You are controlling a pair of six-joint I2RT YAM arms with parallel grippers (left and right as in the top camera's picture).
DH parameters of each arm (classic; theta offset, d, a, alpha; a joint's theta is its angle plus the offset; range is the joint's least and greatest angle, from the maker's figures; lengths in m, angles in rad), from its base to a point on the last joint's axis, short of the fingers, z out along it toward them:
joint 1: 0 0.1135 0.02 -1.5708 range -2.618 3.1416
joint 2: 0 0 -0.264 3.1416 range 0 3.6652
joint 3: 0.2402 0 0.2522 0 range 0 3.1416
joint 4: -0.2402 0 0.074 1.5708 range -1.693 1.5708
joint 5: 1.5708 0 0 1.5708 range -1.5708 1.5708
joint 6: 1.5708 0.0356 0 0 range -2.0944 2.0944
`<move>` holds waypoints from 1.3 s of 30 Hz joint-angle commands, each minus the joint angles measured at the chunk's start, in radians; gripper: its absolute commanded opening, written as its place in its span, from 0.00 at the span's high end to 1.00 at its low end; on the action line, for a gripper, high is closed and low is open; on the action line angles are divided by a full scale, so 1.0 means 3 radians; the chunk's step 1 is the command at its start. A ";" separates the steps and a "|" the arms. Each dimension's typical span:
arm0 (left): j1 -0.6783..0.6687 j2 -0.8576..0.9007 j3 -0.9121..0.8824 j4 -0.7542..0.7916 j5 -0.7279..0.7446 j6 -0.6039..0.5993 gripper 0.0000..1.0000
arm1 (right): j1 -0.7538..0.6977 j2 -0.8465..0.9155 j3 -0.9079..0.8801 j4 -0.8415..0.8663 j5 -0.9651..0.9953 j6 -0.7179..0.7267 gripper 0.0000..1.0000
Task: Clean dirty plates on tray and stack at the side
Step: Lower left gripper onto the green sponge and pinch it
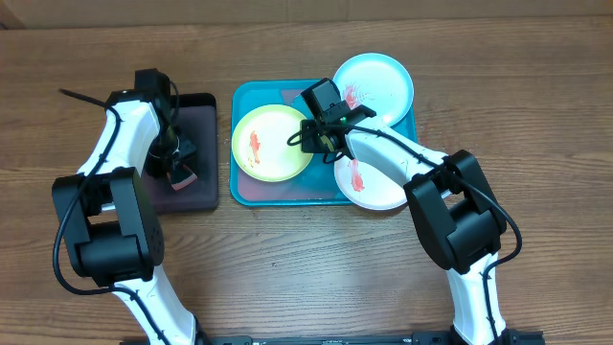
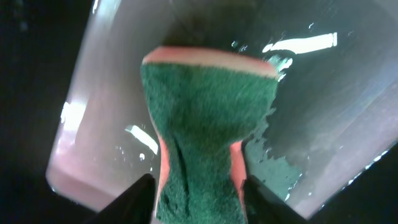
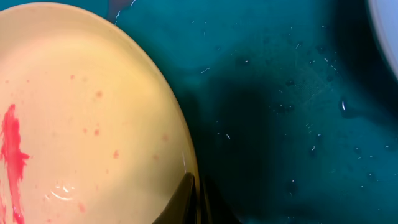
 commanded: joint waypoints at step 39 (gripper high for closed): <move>0.0027 0.0252 0.0950 -0.0649 -0.0270 0.0413 0.96 | 0.0013 0.0094 0.0023 -0.0057 0.0032 -0.0031 0.96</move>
